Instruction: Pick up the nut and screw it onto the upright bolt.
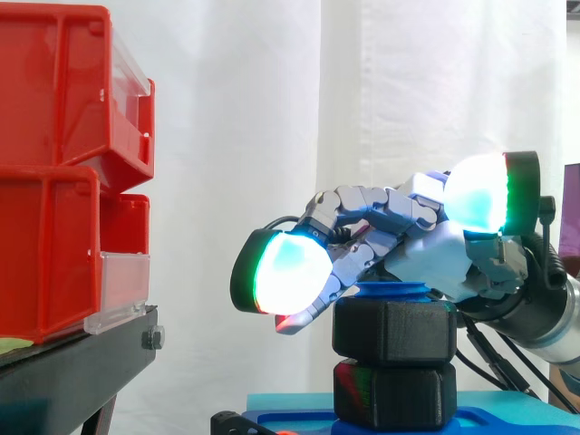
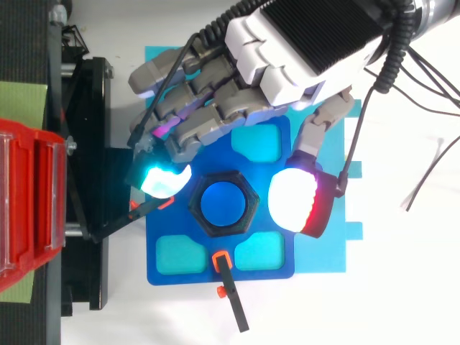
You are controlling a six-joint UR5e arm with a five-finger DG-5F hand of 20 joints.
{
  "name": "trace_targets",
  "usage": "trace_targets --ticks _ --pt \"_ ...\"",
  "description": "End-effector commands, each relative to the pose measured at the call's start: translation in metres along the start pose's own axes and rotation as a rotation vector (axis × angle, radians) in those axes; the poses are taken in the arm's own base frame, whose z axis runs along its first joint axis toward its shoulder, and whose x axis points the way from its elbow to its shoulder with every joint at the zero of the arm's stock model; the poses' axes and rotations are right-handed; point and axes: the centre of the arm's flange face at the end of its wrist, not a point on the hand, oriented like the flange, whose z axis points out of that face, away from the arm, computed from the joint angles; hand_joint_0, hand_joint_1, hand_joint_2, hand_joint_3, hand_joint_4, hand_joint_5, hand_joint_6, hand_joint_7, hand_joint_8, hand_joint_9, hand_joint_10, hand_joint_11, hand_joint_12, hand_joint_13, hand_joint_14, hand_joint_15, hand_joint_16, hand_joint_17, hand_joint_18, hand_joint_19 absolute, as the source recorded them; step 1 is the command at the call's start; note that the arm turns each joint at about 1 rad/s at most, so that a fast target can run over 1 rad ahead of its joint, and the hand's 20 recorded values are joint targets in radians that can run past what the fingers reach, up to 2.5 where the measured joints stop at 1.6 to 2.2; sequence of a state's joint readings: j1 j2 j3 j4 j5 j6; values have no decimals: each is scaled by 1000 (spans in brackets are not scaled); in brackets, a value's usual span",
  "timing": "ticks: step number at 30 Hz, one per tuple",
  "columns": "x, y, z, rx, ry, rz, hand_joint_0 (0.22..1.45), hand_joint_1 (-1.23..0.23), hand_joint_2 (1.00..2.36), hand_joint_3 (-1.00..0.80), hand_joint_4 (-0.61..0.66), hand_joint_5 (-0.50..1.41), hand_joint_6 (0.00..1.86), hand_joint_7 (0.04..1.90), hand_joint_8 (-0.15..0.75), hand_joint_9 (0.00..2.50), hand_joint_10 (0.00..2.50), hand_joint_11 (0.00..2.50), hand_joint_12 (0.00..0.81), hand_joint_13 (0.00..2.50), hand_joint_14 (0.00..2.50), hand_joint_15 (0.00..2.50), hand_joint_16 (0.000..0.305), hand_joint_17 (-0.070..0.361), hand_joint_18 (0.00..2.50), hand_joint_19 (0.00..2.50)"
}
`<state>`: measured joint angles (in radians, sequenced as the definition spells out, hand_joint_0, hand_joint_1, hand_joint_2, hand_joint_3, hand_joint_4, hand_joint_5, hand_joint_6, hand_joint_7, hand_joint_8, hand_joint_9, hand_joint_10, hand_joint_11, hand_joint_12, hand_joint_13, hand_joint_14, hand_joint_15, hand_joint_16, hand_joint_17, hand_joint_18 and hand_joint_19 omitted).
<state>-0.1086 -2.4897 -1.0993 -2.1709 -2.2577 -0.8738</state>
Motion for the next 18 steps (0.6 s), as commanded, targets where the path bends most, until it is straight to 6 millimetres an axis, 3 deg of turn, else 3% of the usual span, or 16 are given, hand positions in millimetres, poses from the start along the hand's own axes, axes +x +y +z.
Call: trace_targets --ticks 1,9,18 --pt "4 2 0 4 4 4 485 -67 1000 -500 217 -94 503 776 212 753 0 0 253 525 0 0 28 62 246 0" --pt "7 0 -6 12 9 8 487 -67 1000 -500 234 -77 504 897 223 760 0 0 254 526 0 0 27 62 244 0" --pt "10 -5 -20 31 16 17 496 -80 1000 -500 233 -40 505 1164 237 807 0 0 249 553 0 0 26 59 260 0"
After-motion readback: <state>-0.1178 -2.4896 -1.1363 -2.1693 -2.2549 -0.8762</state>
